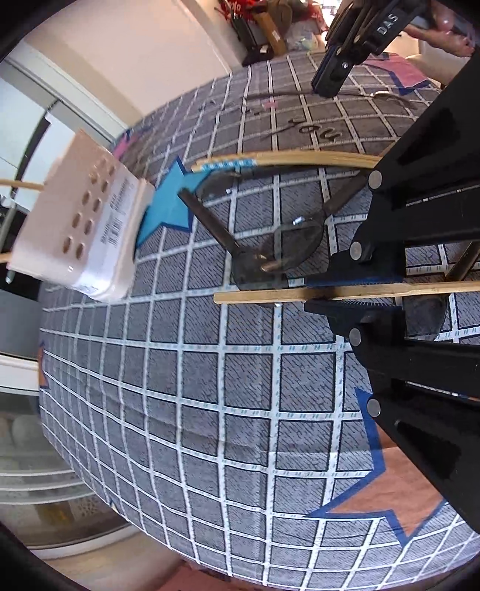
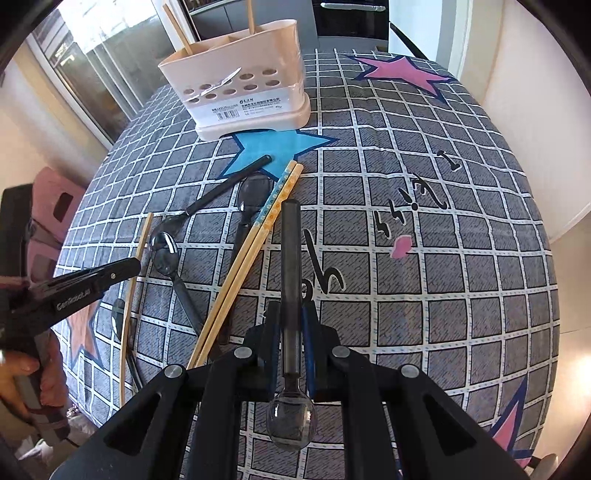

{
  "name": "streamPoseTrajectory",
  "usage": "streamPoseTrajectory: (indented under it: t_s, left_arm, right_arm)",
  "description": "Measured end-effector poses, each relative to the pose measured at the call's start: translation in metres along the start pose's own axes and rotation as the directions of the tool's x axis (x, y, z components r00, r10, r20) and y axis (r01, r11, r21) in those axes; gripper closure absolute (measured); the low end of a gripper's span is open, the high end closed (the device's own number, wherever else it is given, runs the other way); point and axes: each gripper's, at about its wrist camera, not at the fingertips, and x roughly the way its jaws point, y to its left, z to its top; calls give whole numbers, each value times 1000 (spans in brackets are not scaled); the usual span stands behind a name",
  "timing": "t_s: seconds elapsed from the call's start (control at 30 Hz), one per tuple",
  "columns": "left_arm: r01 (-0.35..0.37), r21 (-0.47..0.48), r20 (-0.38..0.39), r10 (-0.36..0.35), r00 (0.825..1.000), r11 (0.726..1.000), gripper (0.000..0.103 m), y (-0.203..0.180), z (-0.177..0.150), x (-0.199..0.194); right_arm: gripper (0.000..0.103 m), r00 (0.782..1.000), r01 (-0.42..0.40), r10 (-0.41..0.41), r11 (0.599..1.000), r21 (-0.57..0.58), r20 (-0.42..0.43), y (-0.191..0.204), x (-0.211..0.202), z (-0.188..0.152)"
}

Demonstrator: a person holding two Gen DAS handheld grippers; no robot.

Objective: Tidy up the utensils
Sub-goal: 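Grasp a black spoon handle with the right tool while the left tool grasps a wooden chopstick, then lift and carry the spoon and chopstick, lowering both into the holder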

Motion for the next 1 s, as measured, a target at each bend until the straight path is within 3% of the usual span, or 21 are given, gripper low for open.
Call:
streamPoseTrajectory:
  t_s: [0.37,0.67,1.0]
  left_arm:
    - [92,68,166,-102,981,993,65,14,1,-59]
    - [147,125,274,-176,945,981,65,7,31,-109]
    - [166,179,368,-223,903,970,65,-5,80,-156]
  right_arm:
    - [91,997,-34,31,999,33,66,7,-15,-2]
    - [91,988,-71,66,997,36,143,15,-46,17]
    - [91,972,-95,91,995,8,218,28,-75,60]
